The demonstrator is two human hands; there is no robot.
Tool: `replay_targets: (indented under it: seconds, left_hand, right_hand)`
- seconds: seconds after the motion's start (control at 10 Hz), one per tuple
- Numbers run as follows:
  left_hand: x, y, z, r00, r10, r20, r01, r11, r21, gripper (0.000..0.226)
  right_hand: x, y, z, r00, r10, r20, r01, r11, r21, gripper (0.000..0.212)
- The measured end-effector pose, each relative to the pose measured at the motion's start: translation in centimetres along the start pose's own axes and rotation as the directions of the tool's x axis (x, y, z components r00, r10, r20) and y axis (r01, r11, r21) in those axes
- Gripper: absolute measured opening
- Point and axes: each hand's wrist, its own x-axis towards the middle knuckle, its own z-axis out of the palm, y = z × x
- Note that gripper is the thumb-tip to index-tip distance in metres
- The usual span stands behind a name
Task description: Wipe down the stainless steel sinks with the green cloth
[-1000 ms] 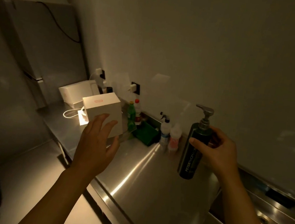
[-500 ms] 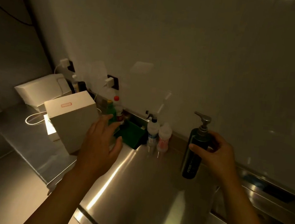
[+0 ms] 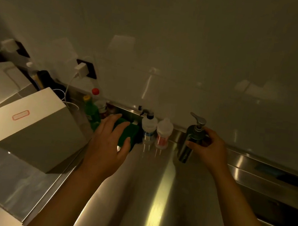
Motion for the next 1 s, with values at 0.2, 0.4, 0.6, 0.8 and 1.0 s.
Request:
replay_targets:
  seconds: [0.2, 0.4, 0.6, 0.8, 1.0]
  left_hand:
    - [2.2, -3.3, 3.0, 0.997, -0.037, 0.075, 0.04, 0.999, -0.037, 0.049]
    - [2.5, -6.1, 5.0, 0.988, -0.09, 0.13, 0.098, 0.994, -0.057, 0.05]
    - [2.7, -7.9, 5.9, 0.99, -0.073, 0.117, 0.081, 0.994, -0.068, 0.048]
    - [2.8, -8.5, 5.8, 0.989, -0.073, 0.131, 0.084, 0.993, -0.078, 0.049]
    - [2.8, -8.7, 5.2, 0.994, -0.031, 0.107, 0.042, 0.994, -0.097, 0.049]
  right_hand:
    - [4.2, 3.0, 3.7, 0.996, 0.094, 0.008, -0.094, 0.996, -0.011, 0.074]
    - [7.2, 6.5, 5.8, 0.986, 0.158, -0.05, -0.158, 0.987, 0.009, 0.073]
    - [8.1, 10.0, 6.7, 0.975, 0.21, -0.075, -0.209, 0.978, 0.016, 0.07]
    - [8.2, 11.8, 6.9, 0.968, 0.23, -0.098, -0.227, 0.973, 0.037, 0.074]
    - [7.3, 11.5, 6.7, 0.971, 0.203, -0.124, -0.203, 0.979, 0.012, 0.091]
